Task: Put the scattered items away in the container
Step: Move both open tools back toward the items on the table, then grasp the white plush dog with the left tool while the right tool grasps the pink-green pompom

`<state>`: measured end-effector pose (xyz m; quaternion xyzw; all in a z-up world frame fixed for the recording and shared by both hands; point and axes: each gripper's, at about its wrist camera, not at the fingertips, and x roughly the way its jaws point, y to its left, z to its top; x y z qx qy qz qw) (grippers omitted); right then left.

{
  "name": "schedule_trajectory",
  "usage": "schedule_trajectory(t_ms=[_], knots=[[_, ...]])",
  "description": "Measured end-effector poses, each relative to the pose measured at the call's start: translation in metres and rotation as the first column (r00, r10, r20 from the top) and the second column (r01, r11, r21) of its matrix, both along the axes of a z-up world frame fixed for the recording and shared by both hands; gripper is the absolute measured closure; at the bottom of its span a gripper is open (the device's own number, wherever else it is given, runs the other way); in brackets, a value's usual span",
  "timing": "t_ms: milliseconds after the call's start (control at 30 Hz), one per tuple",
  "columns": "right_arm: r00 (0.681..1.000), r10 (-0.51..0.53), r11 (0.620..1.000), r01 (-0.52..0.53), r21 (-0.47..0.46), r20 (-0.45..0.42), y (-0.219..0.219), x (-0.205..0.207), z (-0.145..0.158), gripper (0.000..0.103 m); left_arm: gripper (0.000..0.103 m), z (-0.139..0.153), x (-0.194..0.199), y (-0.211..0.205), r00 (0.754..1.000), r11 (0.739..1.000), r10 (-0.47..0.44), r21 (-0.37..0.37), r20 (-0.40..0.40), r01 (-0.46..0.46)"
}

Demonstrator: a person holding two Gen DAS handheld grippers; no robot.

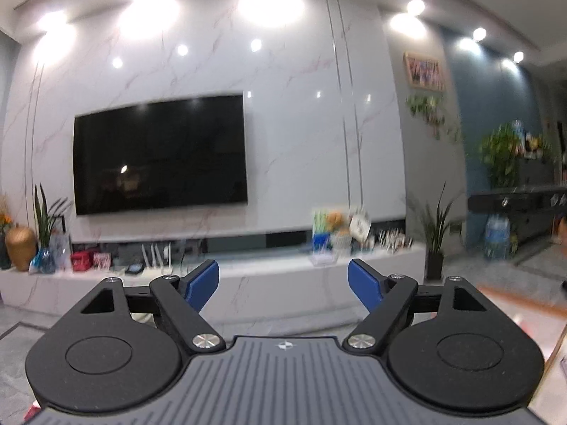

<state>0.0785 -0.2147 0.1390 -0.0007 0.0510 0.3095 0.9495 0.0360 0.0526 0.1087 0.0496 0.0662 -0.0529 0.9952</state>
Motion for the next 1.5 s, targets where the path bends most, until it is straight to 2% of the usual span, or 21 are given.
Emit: schedule_trajectory(t_ms=[167,267,667,867,1233,1500], knots=[[0.996,0.007,0.996,-0.016,-0.092,-0.093,0.028,0.03,-0.046,0.051,0.008,-0.053,0.022,0.028,0.993,0.999,0.024,-0.019,-0.119,-0.026],[0.99,0.008,0.989,-0.028,-0.142,-0.144,0.042,0.043,-0.072,0.051,0.008,-0.075,0.027,0.041,0.981,0.999,0.033,0.003,-0.19,-0.033],[0.952,-0.018,0.952,-0.077,-0.297,-0.304,0.08,0.076,-0.153,0.047,0.008,-0.143,0.051,0.068,0.927,0.997,0.003,0.067,-0.374,0.024],[0.931,-0.025,0.929,-0.113,-0.353,-0.365,0.093,0.087,-0.186,0.047,0.008,-0.174,0.07,0.076,0.897,0.998,-0.011,0.048,-0.442,0.036],[0.903,-0.085,0.894,-0.118,-0.433,-0.422,0.099,0.101,-0.233,0.046,0.008,-0.192,0.089,0.086,0.893,0.997,0.006,0.067,-0.449,0.027],[0.888,-0.138,0.87,-0.103,-0.482,-0.439,0.095,0.107,-0.255,0.038,0.007,-0.198,0.099,0.095,0.889,0.998,0.02,0.061,-0.457,0.009]])
